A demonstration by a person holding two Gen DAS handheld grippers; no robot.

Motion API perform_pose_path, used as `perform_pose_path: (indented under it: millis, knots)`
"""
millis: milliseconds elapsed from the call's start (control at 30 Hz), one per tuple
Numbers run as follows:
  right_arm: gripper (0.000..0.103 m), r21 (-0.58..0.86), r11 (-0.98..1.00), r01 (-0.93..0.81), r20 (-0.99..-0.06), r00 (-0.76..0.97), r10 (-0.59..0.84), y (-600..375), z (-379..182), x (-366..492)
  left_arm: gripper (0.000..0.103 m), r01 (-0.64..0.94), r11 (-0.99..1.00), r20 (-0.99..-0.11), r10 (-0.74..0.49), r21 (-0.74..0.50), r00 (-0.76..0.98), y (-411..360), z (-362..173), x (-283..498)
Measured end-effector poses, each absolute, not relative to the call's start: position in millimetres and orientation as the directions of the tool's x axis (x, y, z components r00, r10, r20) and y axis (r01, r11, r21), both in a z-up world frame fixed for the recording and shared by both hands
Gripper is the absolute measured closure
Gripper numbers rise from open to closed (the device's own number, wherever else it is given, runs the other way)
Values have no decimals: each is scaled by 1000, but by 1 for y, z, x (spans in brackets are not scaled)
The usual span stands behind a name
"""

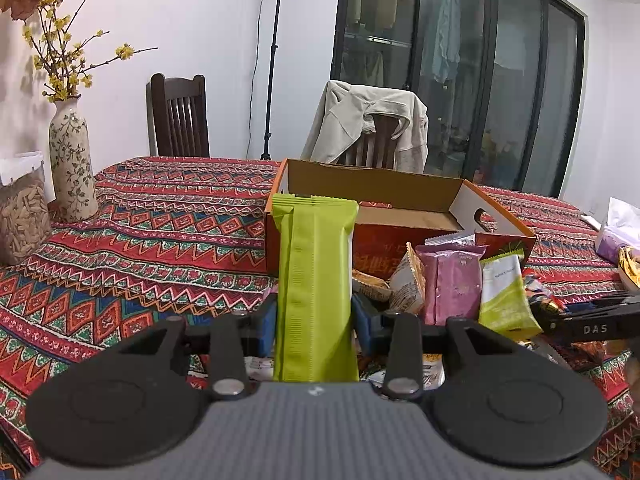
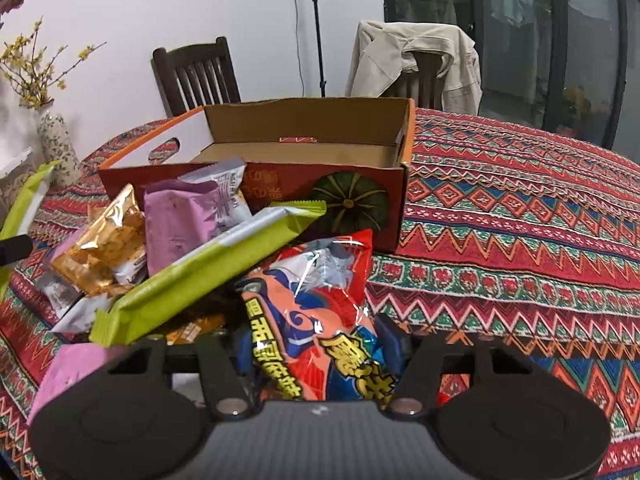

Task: Organize snacks
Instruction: 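Grasp the lime-green bar with the left tool while the right tool grasps the red chip bag, then carry both snacks over the cardboard box and open both tools to drop them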

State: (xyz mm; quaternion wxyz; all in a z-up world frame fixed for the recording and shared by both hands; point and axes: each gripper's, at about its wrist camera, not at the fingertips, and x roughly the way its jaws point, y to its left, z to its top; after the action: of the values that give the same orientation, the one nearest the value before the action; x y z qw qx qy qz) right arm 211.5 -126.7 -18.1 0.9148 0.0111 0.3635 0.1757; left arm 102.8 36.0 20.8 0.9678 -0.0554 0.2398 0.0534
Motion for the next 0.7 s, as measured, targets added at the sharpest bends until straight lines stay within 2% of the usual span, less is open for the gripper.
perform_pose_path:
  millis: [367,700]
  knots:
    - [46,144,955,-258,-562,773,294,-151,27,192,64,-115,991,-437,77,-62,896,33,52,117]
    - [46,149,952,-269,-500,810,307,-130,75,238,64,-105,994,-409,79,-42,909,26,91,180]
